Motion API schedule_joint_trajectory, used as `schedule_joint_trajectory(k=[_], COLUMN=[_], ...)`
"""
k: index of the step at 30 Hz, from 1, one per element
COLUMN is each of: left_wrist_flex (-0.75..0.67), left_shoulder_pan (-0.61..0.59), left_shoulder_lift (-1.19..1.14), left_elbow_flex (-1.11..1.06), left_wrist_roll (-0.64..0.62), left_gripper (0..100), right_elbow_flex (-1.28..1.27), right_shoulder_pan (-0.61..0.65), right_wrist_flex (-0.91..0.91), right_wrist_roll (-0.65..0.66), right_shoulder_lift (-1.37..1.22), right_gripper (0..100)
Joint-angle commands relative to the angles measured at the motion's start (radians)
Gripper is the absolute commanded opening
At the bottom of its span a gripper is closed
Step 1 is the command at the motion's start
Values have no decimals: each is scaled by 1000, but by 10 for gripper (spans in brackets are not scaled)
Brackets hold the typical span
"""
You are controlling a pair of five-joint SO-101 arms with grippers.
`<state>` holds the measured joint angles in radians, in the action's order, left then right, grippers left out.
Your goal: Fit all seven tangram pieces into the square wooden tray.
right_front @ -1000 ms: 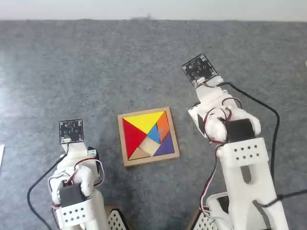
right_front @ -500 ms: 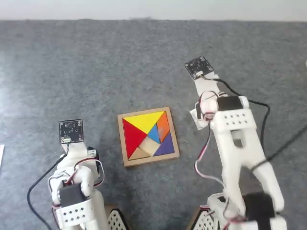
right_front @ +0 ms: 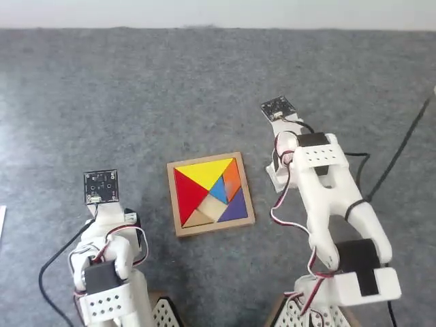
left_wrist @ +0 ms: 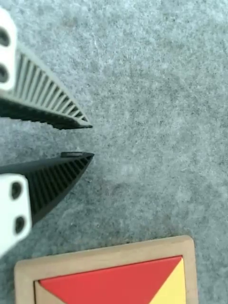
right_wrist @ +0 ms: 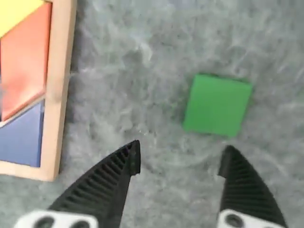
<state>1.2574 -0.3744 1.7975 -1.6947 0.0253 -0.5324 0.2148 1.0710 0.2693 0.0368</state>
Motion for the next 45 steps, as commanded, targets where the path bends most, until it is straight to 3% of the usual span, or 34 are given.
schedule_joint_trajectory(k=[1, 8, 21, 28, 45], left_wrist_flex=[3, 3, 3, 3, 3], left_shoulder_pan=[-6, -6, -6, -6, -6], left_shoulder_lift=[18, 18, 18, 18, 18], left_elbow_flex=[12, 12, 12, 12, 12], left_wrist_roll=[2, 2, 2, 2, 2], left_gripper=[80, 80, 80, 80, 80], right_elbow_flex=[38, 123, 175, 173, 275], right_shoulder_pan=[-8, -82, -48, -50, -71], right_wrist_flex=[-18, -50, -70, -70, 10], right_wrist_roll=[29, 35, 126, 126, 81], right_shoulder_lift=[-22, -139, -194, -196, -274], right_gripper=[329, 329, 326, 156, 155])
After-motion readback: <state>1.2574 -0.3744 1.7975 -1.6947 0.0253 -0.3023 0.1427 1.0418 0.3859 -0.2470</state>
